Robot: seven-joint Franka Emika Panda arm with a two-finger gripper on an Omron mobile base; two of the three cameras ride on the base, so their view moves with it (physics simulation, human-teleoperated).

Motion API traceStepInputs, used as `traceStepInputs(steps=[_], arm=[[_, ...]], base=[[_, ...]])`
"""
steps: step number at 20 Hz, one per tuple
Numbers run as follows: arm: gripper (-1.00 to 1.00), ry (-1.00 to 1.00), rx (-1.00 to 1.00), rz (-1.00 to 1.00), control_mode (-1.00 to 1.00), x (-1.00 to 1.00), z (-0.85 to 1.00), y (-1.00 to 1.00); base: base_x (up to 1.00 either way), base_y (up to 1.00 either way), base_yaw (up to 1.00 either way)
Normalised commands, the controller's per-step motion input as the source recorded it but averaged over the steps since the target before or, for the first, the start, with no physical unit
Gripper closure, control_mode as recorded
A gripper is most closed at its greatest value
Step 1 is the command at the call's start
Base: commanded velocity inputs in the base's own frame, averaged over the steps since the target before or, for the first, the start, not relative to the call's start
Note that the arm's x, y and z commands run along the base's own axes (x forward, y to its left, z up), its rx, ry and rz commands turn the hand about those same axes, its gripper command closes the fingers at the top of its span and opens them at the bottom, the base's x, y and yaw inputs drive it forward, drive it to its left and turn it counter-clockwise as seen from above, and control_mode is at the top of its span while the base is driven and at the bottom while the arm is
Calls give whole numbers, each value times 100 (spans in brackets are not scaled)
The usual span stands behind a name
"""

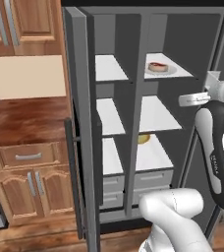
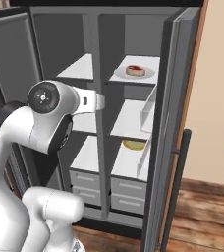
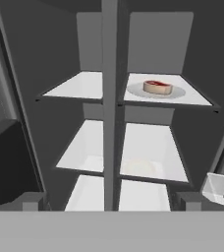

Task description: Retrieve the steak from the fridge and place it on the saucepan with marinade on the stove.

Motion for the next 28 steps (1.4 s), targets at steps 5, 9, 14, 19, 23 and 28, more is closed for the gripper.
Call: traceStepInputs(steps=[5, 9, 14, 19, 23, 28], arm=[[-100, 0, 0, 0, 100, 0, 0, 0], [-100, 0, 0, 0, 100, 0, 0, 0], [-100, 0, 0, 0, 100, 0, 0, 0], [-100, 0, 0, 0, 100, 0, 0, 0], [-100, 0, 0, 0, 100, 0, 0, 0], [-100, 0, 0, 0, 100, 0, 0, 0]], base=[[61, 0, 0], [86, 0, 0], [87, -14, 0], [56, -50, 0], [48, -62, 0], [45, -66, 0]])
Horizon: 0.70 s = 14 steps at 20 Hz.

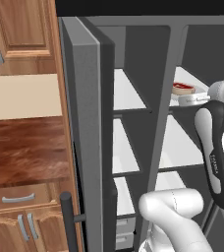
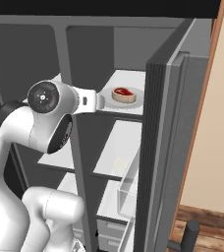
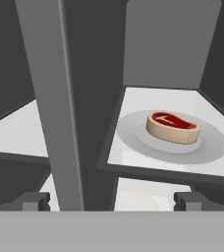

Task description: Retrieve the steak from the fridge and place it on the saucepan with marinade on the stove.

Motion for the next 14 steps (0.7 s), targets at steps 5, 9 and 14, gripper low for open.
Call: traceStepInputs(steps=[5, 9, 14], arm=[[-100, 0, 0, 0, 100, 0, 0, 0], [-100, 0, 0, 0, 100, 0, 0, 0], [-100, 0, 0, 0, 100, 0, 0, 0]], base=[[50, -80, 0], [39, -89, -4], [31, -85, -15]])
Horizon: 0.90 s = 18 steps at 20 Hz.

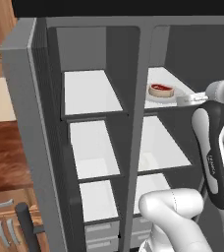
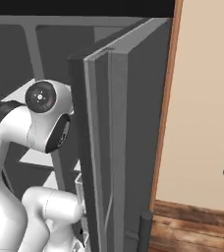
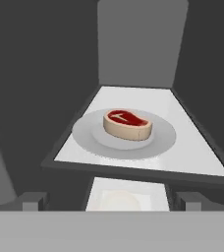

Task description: Retrieve the steak from the fridge and place it on the saucepan with marinade on the stove.

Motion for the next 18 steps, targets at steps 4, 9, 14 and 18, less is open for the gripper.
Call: traceStepInputs(steps=[4, 9, 14, 18], arm=[[-100, 0, 0, 0, 100, 0, 0, 0], [-100, 0, 0, 0, 100, 0, 0, 0], [-100, 0, 0, 0, 100, 0, 0, 0], [-100, 0, 0, 0, 100, 0, 0, 0]], base=[[34, -71, -21], [39, -1, -11], [28, 54, -3], [24, 81, 0]])
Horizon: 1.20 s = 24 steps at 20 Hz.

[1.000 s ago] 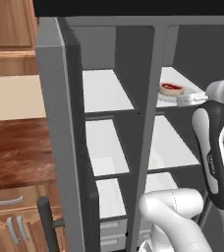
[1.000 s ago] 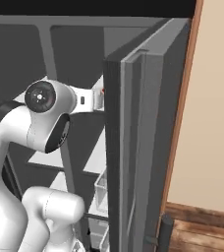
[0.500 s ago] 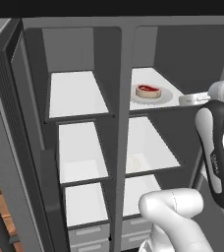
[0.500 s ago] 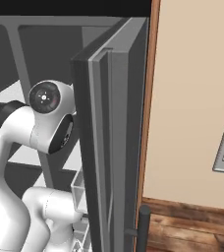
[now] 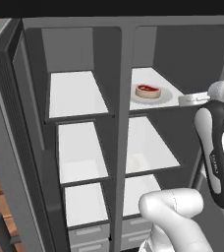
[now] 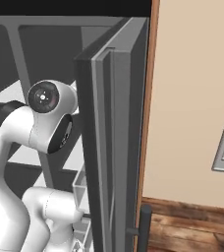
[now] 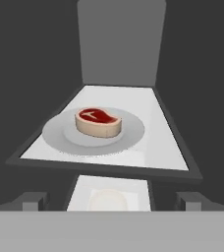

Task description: Retrieve the steak from the fridge and place it on the saucepan with marinade on the stove.

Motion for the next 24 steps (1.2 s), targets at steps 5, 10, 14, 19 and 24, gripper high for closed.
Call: traceStepInputs(steps=[5, 10, 14, 19, 24], arm=[[-100, 0, 0, 0, 100, 0, 0, 0], [-100, 0, 0, 0, 100, 0, 0, 0], [-100, 0, 0, 0, 100, 0, 0, 0], [-100, 0, 0, 0, 100, 0, 0, 0], [-100, 0, 0, 0, 100, 0, 0, 0]], base=[[24, 91, 0], [23, 94, 7], [27, 99, 19], [32, 71, 18], [18, -22, 1]])
